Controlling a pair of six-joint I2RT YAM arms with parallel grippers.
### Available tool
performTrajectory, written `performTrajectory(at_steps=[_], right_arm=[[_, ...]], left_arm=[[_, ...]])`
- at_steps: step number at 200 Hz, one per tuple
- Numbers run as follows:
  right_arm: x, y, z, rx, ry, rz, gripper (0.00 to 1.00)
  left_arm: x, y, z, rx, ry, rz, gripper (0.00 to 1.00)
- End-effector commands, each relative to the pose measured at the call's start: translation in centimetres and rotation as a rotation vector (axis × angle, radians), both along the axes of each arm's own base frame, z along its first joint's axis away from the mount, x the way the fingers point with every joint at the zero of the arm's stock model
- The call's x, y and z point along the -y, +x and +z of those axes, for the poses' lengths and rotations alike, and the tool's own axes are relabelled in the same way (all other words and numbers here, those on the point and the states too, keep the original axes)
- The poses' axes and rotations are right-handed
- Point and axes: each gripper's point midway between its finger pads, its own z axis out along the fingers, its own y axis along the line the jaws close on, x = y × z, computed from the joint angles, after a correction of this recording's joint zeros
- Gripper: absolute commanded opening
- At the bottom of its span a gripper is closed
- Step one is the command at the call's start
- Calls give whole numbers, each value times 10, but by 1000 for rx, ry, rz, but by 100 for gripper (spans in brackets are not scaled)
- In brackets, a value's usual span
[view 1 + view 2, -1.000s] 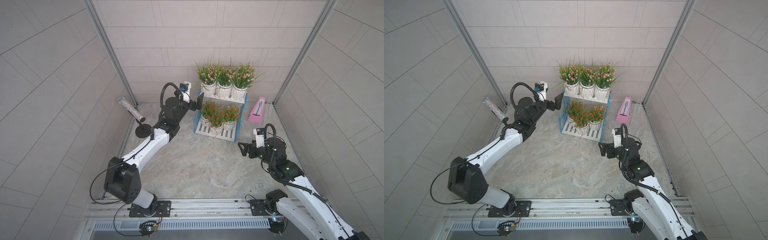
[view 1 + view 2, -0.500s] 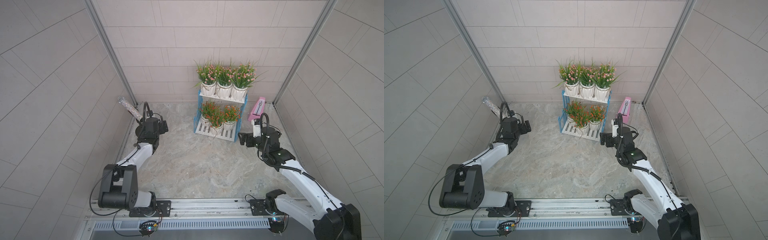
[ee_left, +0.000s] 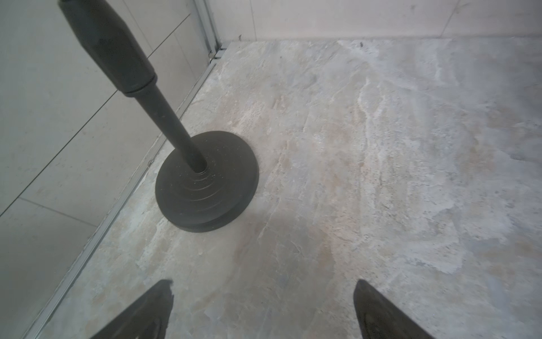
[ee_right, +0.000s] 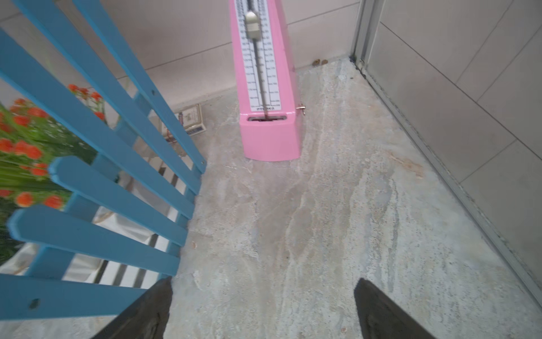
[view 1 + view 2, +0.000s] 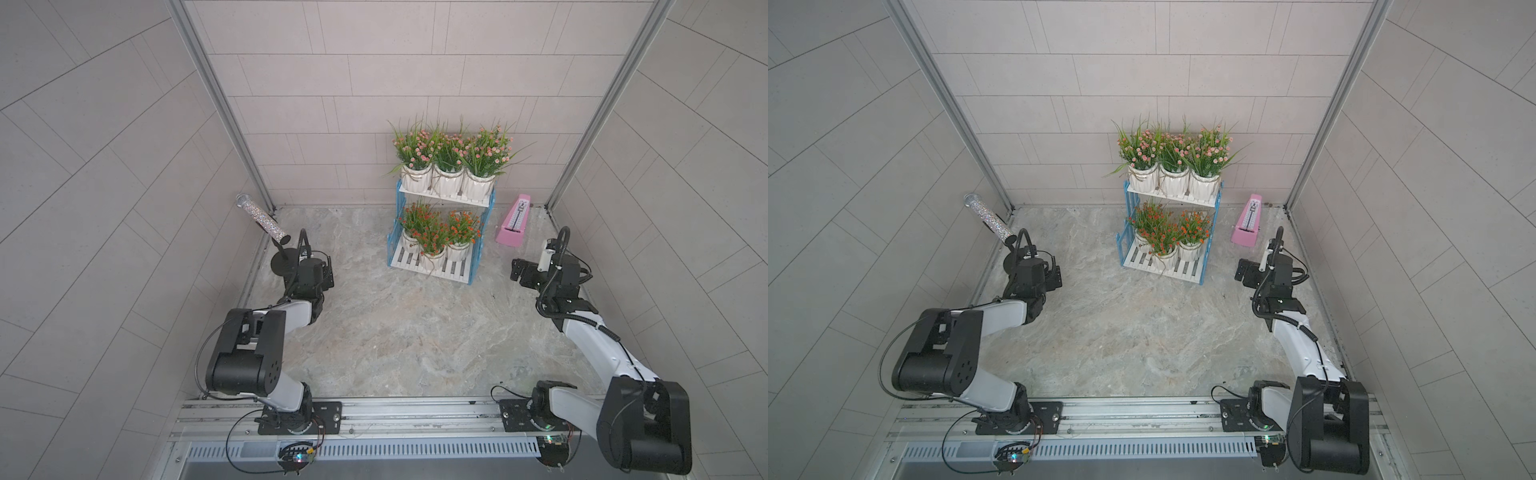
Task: Place the baby's breath potted plants on the rack by color
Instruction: Reset both arms
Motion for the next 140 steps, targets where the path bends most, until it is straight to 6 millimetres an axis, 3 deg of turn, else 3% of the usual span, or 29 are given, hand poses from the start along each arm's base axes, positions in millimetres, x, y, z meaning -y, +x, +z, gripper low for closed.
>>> performTrajectory(at_steps=[1,17,35,50,74,80,94,106,140], right_arm=[[8,7,-6,57,-76,-8,99],[7,7,-22,86,-93,5,99],[-4,10,-36,171,-103,64,99],[-11,15,-30,260,-114,101,99],[-29,19,-56,236,-187,159,99],[-36,26,-49,306,-204,173,99],[-38,22,-65,160,-218,194,99],[-36,39,-60,159,-226,173,99],[-33,29,-55,208,-287,105,99]], left_arm=[[0,0,13,128,13,2,100],[1,3,16,199,40,-8,100],[1,3,13,154,24,-4,100],[1,4,14,185,29,-6,100],[1,4,13,178,26,-5,100],[1,4,13,181,31,-6,100],[0,4,13,176,26,-4,100],[1,4,13,178,26,-5,100],[1,4,13,178,27,-5,100]])
